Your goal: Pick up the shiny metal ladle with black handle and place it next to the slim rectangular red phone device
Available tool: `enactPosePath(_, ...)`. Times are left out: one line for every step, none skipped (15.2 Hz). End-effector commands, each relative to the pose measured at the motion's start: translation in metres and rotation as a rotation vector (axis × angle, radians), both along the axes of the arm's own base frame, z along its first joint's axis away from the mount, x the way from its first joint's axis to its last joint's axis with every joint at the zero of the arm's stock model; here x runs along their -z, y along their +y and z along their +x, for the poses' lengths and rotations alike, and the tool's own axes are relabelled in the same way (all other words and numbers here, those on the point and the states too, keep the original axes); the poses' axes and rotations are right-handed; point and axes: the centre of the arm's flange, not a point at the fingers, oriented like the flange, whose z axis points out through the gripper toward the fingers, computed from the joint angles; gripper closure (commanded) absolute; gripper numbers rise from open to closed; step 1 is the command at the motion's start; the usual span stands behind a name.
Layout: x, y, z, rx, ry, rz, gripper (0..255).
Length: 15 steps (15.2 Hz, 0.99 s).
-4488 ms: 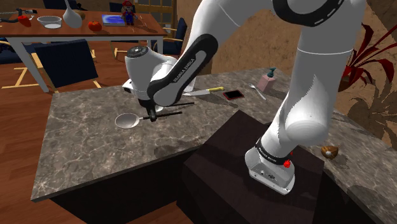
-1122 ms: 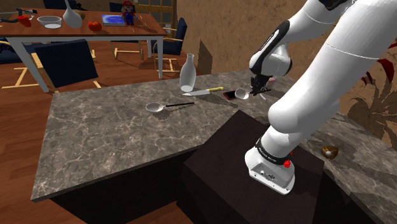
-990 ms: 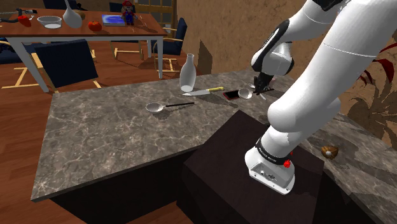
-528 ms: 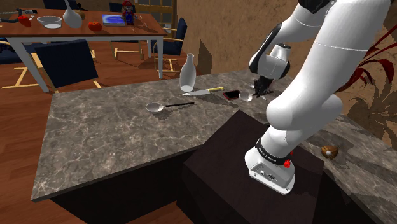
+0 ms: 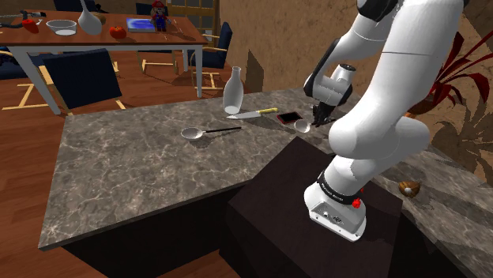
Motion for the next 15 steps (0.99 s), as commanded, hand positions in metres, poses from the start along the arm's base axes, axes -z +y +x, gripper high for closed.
enactPosePath(0.012, 0.001, 0.001, 0.0, 0.0, 0.0, 255)
enactPosePath(0.017, 0.001, 0.001, 0.0, 0.0, 0.0, 255)
enactPosePath(0.023, 0.001, 0.001, 0.0, 0.0, 0.0, 255)
enactPosePath(0.028, 0.001, 0.001, 0.0, 0.0, 0.0, 255)
enactPosePath(0.033, 0.001, 0.001, 0.0, 0.0, 0.0, 255)
enactPosePath(0.033, 0.001, 0.001, 0.0, 0.0, 0.0, 255)
enactPosePath(0.033, 0.001, 0.001, 0.0, 0.0, 0.0, 255)
enactPosePath(0.033, 0.001, 0.001, 0.0, 0.0, 0.0, 255)
enactPosePath(0.033, 0.001, 0.001, 0.0, 0.0, 0.0, 255)
enactPosePath(0.033, 0.001, 0.001, 0.0, 0.0, 0.0, 255)
enactPosePath(0.033, 0.001, 0.001, 0.0, 0.0, 0.0, 255)
enactPosePath(0.033, 0.001, 0.001, 0.0, 0.0, 0.0, 255)
enactPosePath(0.033, 0.001, 0.001, 0.0, 0.0, 0.0, 0)
enactPosePath(0.033, 0.001, 0.001, 0.0, 0.0, 0.0, 0)
enactPosePath(0.033, 0.001, 0.001, 0.0, 0.0, 0.0, 0)
